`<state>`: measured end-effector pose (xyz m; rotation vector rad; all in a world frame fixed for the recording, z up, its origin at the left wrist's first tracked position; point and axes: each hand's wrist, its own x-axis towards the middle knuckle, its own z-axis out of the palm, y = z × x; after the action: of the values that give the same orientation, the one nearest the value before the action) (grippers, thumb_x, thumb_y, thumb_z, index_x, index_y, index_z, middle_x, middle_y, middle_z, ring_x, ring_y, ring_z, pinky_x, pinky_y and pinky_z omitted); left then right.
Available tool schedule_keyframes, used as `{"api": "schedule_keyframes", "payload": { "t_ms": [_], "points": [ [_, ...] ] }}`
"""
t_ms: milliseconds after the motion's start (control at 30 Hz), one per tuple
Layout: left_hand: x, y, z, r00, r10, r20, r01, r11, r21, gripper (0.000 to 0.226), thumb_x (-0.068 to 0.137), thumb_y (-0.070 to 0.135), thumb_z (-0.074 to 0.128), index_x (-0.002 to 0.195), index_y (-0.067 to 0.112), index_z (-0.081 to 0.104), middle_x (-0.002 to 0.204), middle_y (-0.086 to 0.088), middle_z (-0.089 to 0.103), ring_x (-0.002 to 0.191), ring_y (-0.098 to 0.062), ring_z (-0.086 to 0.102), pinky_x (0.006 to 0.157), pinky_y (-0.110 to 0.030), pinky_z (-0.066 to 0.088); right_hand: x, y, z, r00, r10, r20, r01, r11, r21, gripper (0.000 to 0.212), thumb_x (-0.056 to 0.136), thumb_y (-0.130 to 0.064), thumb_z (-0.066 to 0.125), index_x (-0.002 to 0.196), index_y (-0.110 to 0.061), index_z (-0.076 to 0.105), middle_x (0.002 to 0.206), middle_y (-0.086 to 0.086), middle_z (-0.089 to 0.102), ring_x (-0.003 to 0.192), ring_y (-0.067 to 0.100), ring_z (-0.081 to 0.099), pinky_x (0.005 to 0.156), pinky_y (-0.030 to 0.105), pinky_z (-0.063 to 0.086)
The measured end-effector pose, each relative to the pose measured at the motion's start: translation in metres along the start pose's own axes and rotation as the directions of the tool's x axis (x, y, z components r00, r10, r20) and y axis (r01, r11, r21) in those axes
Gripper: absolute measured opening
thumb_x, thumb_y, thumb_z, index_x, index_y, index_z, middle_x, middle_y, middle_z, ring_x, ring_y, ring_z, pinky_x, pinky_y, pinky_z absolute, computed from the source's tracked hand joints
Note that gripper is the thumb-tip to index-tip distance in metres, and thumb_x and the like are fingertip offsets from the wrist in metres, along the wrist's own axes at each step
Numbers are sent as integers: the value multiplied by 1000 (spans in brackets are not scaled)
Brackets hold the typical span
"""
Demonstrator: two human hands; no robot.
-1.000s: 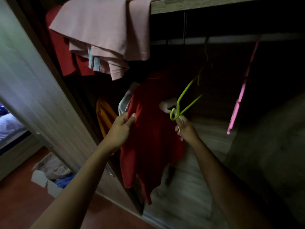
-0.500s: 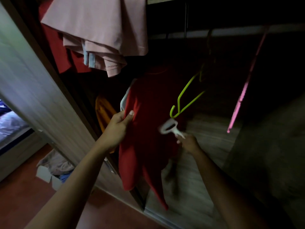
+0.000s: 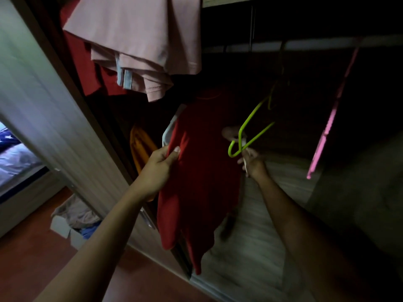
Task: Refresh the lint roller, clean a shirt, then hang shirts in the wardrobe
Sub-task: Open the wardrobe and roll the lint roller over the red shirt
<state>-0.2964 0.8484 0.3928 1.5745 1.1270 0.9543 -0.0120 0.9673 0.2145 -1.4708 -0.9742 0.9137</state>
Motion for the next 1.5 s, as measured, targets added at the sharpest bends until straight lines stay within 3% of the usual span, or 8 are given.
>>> {"api": "schedule_keyframes", "payload": {
  "t_ms": [300,467,600,800,1000,1100,1267,1500],
  "points": [
    [0,-1,-5,1000,1,18,-1,1000,23,35,109,24,36,113,4,65,101,-5,77,94,-17,75,73,-20,57,-74,100,17,860,377,344,-171,848,-502,35,97,-44,57,124,-22,60,81,10,68,46,13,49,39,17,34],
    [2,-4,-3,1000,2,-26,-1,999,34,36,108,25,37,113,3,65,102,-10,76,93,-21,75,78,-28,61,-91,66,27,932,175,319,-75,951,-300,31,97,-38,59,120,-19,66,74,4,61,46,12,47,37,18,34],
    [3,-7,0,1000,7,-26,-5,997,82,40,108,29,39,113,-3,62,108,-29,69,101,-46,68,91,-53,55,-102,-10,31,979,-67,193,76,997,-35,18,100,-32,55,113,-25,66,74,-1,61,50,9,46,35,19,34],
    [3,-5,4,999,-4,-46,9,995,99,36,108,27,41,106,2,66,103,-24,73,98,-42,70,92,-54,55,-121,-80,27,970,-231,73,222,968,117,31,101,-35,54,93,-7,64,58,-12,59,44,3,49,32,20,37],
    [-1,1,3,998,26,-55,-21,996,90,60,98,54,51,110,-3,63,105,-37,66,92,-43,68,85,-58,54,-137,-17,40,952,-203,231,205,979,12,15,102,-27,53,107,-20,65,72,2,57,50,6,46,37,16,33],
    [-5,4,4,999,-4,-35,7,995,95,40,108,32,42,115,0,65,110,-23,72,104,-38,70,98,-55,53,-148,41,51,931,-67,359,128,981,-147,16,100,-24,57,109,-16,68,70,-6,58,50,-4,51,51,12,38],
    [-5,1,2,999,-14,-30,16,995,95,43,109,30,38,118,-4,61,114,-26,69,105,-39,69,96,-51,54,-163,86,55,875,75,479,102,938,-332,10,98,-33,60,92,-30,68,68,-7,60,63,8,56,70,39,52],
    [-8,2,0,1000,18,-25,-16,998,53,47,108,35,40,117,-6,61,115,-32,66,109,-50,63,100,-63,48,-159,3,42,949,-121,290,140,989,-46,12,101,-32,54,101,-32,66,73,-1,58,52,5,47,41,18,35]
  ]
}}
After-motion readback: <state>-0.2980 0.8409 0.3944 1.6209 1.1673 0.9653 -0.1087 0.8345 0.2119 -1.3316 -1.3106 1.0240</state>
